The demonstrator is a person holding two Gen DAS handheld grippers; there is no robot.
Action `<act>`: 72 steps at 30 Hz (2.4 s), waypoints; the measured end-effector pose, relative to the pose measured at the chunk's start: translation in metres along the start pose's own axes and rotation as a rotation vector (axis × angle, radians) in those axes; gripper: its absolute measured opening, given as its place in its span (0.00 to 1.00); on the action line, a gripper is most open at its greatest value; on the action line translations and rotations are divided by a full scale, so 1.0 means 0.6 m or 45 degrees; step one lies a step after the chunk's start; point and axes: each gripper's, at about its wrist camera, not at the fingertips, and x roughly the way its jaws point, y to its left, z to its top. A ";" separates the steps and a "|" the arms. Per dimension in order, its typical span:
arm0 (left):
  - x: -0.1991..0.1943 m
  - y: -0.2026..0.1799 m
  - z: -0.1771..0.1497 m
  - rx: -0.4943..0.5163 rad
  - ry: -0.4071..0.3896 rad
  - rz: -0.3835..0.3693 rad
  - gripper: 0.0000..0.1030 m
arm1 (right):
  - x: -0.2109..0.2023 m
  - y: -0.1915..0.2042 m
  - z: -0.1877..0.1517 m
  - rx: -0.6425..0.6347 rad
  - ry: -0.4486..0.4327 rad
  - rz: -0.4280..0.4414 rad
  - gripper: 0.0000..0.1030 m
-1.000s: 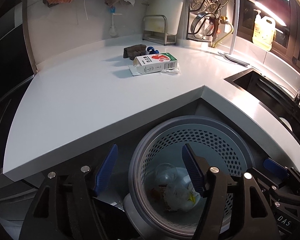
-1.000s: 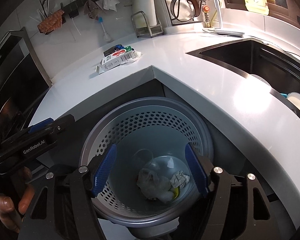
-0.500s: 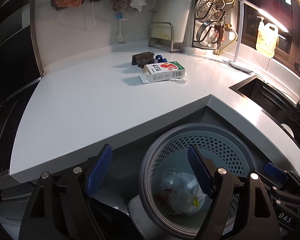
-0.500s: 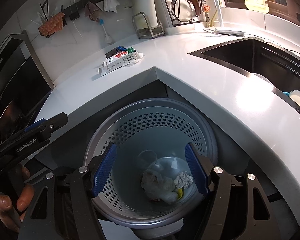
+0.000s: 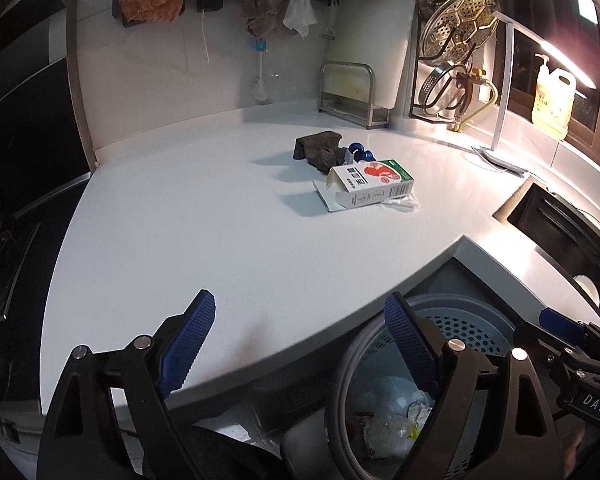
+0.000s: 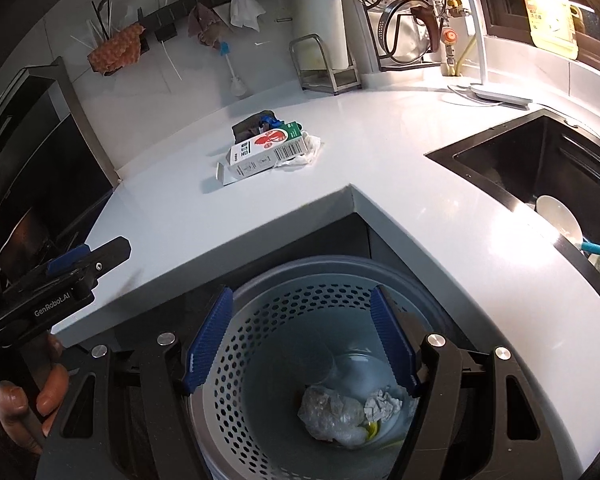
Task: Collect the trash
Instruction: 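Move left tool to the white-and-red carton while right tool approaches plastic bag, then close the left tool on the white-and-red carton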
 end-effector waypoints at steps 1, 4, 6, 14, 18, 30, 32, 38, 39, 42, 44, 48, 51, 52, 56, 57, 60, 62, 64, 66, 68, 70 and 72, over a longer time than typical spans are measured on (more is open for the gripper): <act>0.006 0.002 0.011 0.011 -0.006 -0.009 0.82 | 0.004 -0.001 0.008 0.007 0.004 0.008 0.66; 0.027 0.008 0.042 0.040 -0.013 -0.058 0.86 | 0.009 -0.007 0.027 0.025 0.007 0.024 0.66; 0.045 0.006 0.063 0.074 -0.020 -0.071 0.86 | 0.012 -0.013 0.036 0.037 0.006 0.024 0.66; 0.143 -0.018 0.146 0.196 0.029 -0.229 0.88 | 0.035 -0.054 0.062 0.109 0.012 0.011 0.66; 0.198 -0.034 0.168 0.264 0.089 -0.320 0.88 | 0.048 -0.074 0.070 0.148 0.018 0.013 0.66; 0.285 -0.072 0.186 0.464 0.183 -0.483 0.88 | 0.073 -0.099 0.077 0.217 0.033 0.028 0.66; 0.292 -0.079 0.184 0.491 0.189 -0.485 0.88 | 0.076 -0.098 0.078 0.213 0.034 0.035 0.66; 0.312 -0.093 0.185 0.514 0.229 -0.500 0.88 | 0.079 -0.097 0.082 0.209 0.036 0.048 0.66; 0.314 -0.096 0.185 0.520 0.234 -0.509 0.88 | 0.078 -0.097 0.082 0.208 0.035 0.047 0.66; 0.317 -0.102 0.184 0.545 0.248 -0.524 0.86 | 0.078 -0.099 0.082 0.210 0.034 0.045 0.67; 0.317 -0.104 0.182 0.556 0.256 -0.538 0.74 | 0.076 -0.099 0.082 0.210 0.032 0.044 0.67; 0.318 -0.106 0.179 0.559 0.270 -0.543 0.62 | 0.075 -0.100 0.083 0.206 0.029 0.040 0.66; 0.312 -0.102 0.179 0.536 0.265 -0.573 0.60 | 0.073 -0.097 0.084 0.196 0.027 0.032 0.66; 0.309 -0.101 0.178 0.526 0.262 -0.574 0.60 | 0.073 -0.096 0.085 0.193 0.026 0.029 0.66; 0.295 -0.083 0.178 0.442 0.236 -0.569 0.60 | 0.071 -0.088 0.091 0.175 0.023 0.020 0.66; 0.291 -0.076 0.179 0.412 0.227 -0.570 0.60 | 0.071 -0.085 0.093 0.166 0.022 0.017 0.67; 0.276 -0.053 0.179 0.330 0.192 -0.541 0.60 | 0.073 -0.075 0.104 0.144 0.014 0.018 0.67; 0.263 -0.037 0.180 0.288 0.154 -0.494 0.60 | 0.080 -0.064 0.115 0.120 0.005 0.022 0.66; 0.249 -0.016 0.182 0.238 0.109 -0.446 0.60 | 0.092 -0.049 0.128 0.083 0.002 0.022 0.67; 0.238 0.005 0.184 0.193 0.063 -0.389 0.60 | 0.111 -0.033 0.142 0.048 0.008 0.024 0.66; 0.228 0.024 0.185 0.160 0.017 -0.311 0.60 | 0.135 -0.016 0.159 0.017 0.019 0.028 0.67; 0.223 0.043 0.185 0.131 -0.027 -0.236 0.60 | 0.159 0.004 0.175 -0.024 0.025 0.017 0.66; 0.218 0.066 0.185 0.095 -0.056 -0.177 0.60 | 0.185 0.021 0.194 -0.062 0.027 0.014 0.67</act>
